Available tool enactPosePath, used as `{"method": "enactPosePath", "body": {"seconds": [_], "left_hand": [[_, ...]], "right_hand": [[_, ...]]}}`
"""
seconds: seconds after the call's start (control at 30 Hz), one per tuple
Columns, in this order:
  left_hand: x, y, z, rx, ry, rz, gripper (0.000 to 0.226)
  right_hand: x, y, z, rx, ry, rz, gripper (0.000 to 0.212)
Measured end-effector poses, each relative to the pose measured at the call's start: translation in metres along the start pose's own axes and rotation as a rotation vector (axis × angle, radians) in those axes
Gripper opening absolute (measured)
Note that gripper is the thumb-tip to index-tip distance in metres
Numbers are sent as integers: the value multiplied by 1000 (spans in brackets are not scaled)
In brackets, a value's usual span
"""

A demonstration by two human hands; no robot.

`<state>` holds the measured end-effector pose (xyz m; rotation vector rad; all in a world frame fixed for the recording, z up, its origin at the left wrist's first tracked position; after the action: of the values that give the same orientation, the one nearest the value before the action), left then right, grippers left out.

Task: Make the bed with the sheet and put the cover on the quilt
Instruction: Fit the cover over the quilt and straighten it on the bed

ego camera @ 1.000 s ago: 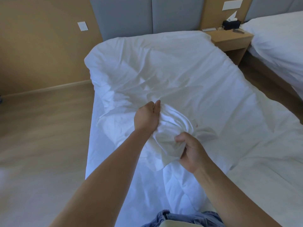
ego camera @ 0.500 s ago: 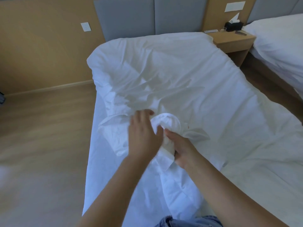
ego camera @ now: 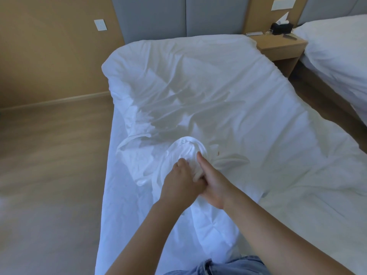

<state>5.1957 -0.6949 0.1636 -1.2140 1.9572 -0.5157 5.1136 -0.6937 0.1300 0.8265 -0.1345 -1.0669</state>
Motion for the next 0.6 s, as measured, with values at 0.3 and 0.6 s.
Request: {"method": "enactPosePath", "body": {"seconds": [0.3, 0.6], "left_hand": [[15, 34, 11, -151, 78, 30, 18], [25, 46, 18, 131, 30, 59, 28]], "right_hand": [[-55, -53, -11, -471, 51, -295, 14], [-108, -135, -102, -99, 462, -601, 56]]}}
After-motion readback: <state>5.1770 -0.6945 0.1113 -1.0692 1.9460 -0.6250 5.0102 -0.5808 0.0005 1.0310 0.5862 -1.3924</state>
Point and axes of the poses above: each hand's wrist, its own x-axis towards the middle knuckle, its own y-axis out of the palm, z = x × y, the point moved 4 cm from there along x, towards the middle knuckle, and after that the axes turned 13 degrees about z, right-handed, at the moved point
